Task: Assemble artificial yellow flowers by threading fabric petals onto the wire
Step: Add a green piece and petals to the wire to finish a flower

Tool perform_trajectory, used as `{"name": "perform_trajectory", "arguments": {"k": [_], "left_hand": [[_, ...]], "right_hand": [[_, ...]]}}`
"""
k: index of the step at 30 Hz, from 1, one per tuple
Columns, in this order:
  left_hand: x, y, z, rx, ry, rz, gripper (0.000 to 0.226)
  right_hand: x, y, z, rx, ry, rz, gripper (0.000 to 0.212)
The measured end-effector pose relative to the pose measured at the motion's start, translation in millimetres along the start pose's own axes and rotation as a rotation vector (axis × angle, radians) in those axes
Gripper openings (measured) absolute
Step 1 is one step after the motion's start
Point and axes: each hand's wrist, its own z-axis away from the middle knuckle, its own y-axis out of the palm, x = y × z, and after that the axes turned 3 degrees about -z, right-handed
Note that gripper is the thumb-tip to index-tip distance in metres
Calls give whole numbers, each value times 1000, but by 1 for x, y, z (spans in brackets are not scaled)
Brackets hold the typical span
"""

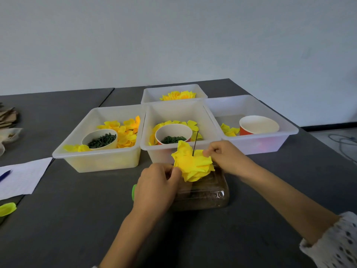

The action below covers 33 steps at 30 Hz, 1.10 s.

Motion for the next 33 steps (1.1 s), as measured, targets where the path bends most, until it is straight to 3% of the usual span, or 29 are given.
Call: {"name": "perform_trajectory", "arguments": {"k": [4,8,10,12,15,17,19,21,24,28,33], "left_hand": [[5,-23,0,-118,47,13,51],[-12,-47,-6,-327,233,62,27],[-27,-51,-6,-279,412,31,11],[-36,-47,-4,-155,547,-136,20],[-39,-37,-4,38,566,-418,40],[-36,-31,-6,137,551,-515,45],[-30,-27,-9,201,549,-543,47],[-23,-26,-11,236,551,-509,47],[-13,-24,-14,256,564,-464,48],[-5,-22,-13,241,601,-465,49],[2,-19,-11,218,641,-413,52]], "right_hand": [[7,-14,5,83,71,-169,32],[14,-24,4,31,74,-112,34],[17,-32,2,-23,56,-76,27],[18,-48,-5,-134,-13,-20,14],[16,-86,-26,-402,-116,184,15],[13,-112,-39,-489,-59,314,20],[12,-127,-47,-441,9,364,26],[23,-122,-40,-424,-45,347,30],[35,-84,3,-383,-167,235,31],[26,-17,67,-311,-273,121,18],[10,22,85,-341,-349,61,34]]}}
